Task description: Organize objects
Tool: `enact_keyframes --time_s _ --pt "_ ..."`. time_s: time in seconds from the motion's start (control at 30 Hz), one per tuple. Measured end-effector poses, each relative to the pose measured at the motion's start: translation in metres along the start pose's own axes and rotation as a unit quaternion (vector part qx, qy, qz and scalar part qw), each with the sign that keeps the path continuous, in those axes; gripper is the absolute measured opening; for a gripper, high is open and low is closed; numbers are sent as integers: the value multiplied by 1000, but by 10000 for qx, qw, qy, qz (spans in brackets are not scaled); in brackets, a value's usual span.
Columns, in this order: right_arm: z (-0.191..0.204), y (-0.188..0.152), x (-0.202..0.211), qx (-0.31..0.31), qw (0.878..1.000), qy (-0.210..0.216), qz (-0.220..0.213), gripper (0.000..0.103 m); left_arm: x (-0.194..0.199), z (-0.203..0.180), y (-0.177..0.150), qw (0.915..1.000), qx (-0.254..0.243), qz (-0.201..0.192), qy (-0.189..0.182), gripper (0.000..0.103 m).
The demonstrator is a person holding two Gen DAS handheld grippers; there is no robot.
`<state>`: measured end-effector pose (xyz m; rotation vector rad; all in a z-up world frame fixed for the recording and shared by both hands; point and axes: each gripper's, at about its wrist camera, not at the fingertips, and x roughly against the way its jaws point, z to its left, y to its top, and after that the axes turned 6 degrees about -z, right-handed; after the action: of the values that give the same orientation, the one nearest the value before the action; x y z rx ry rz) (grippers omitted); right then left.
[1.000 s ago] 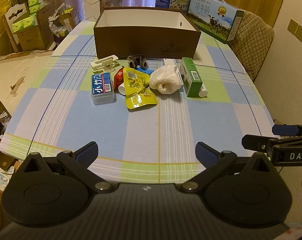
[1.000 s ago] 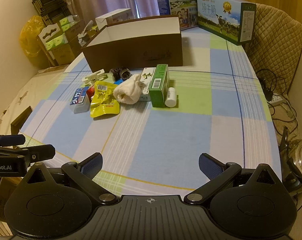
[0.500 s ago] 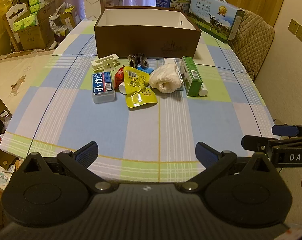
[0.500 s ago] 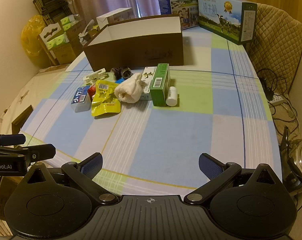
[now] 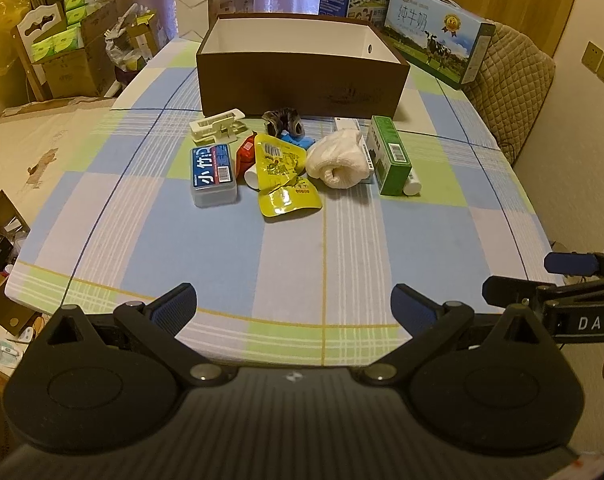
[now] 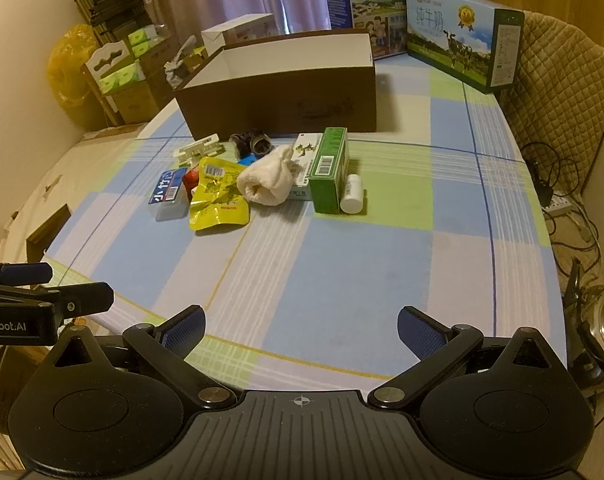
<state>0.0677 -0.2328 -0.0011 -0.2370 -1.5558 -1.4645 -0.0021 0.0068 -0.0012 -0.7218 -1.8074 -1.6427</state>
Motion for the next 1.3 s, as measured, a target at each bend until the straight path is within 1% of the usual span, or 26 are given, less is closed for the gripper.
enact_keyframes --time_s 0.33,1.3 --pt "-1 2 -3 7 10000 9 24 101 0 0 1 10000 3 17 10 102" --pt "-5 33 -35 -97 9999 -58 120 101 -37 16 43 9999 -40 165 -16 102"
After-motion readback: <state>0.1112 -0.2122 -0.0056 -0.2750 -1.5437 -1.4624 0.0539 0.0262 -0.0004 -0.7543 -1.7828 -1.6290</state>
